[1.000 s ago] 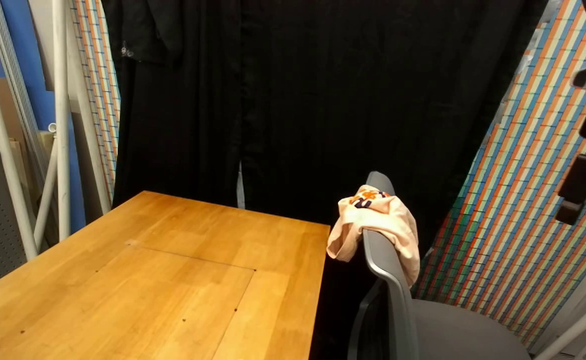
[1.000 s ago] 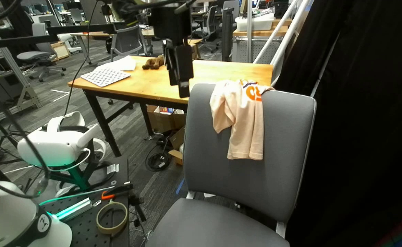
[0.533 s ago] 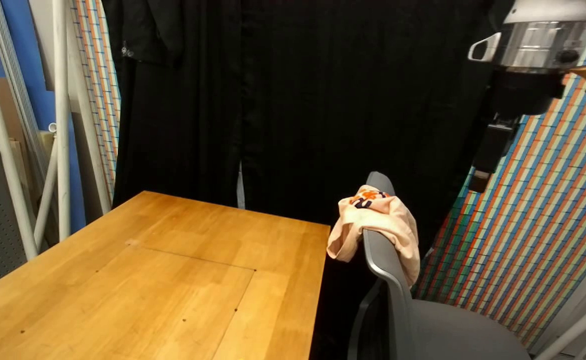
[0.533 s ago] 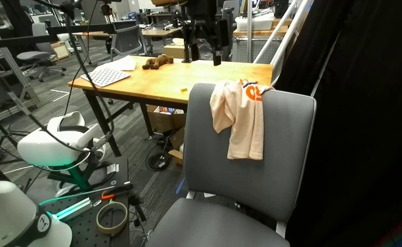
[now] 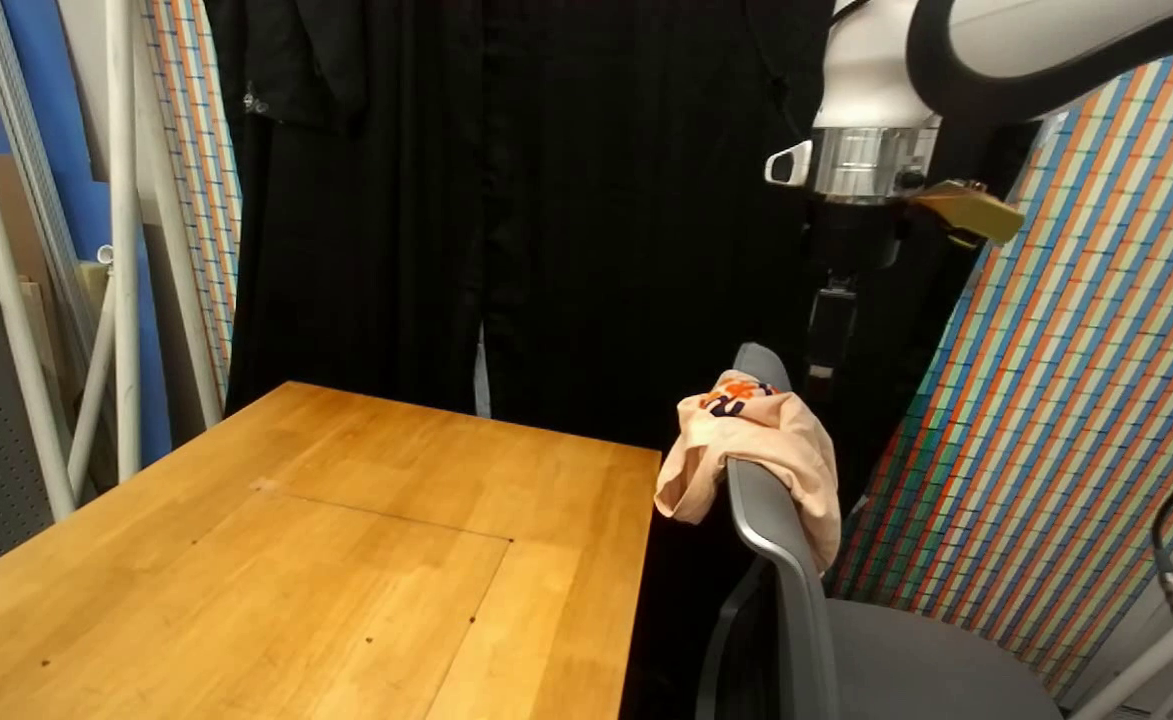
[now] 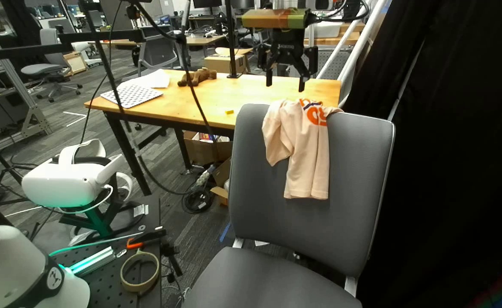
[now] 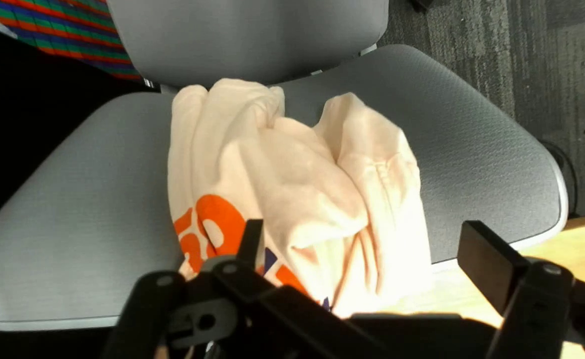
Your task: Pick up the shirt on the chair and put it on the table
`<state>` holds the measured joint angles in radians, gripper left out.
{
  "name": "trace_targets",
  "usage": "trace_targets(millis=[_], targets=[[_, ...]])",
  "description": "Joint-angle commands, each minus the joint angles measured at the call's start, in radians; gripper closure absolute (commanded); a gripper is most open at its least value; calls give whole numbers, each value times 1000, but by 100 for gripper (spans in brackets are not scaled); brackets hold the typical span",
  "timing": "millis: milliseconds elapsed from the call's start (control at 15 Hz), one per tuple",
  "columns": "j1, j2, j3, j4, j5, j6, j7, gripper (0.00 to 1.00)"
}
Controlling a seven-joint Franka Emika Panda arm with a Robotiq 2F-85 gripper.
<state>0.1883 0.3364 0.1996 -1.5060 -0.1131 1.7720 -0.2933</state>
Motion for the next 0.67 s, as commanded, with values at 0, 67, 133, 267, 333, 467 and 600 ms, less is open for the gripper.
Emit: trace_targets(millis=[0, 67, 133, 267, 333, 467, 600], targets=[[15, 166, -1, 206, -12, -83, -75, 0], [15, 199, 0, 245, -5, -105, -96, 0], [16, 228, -2, 276, -6, -121, -110, 0], [15, 288, -1, 345, 6, -158, -132, 0], [16, 313, -3, 375, 6, -174, -139, 0], [16, 357, -2, 433, 11, -207, -154, 0], [21, 392, -2, 473, 8, -232, -166, 25]])
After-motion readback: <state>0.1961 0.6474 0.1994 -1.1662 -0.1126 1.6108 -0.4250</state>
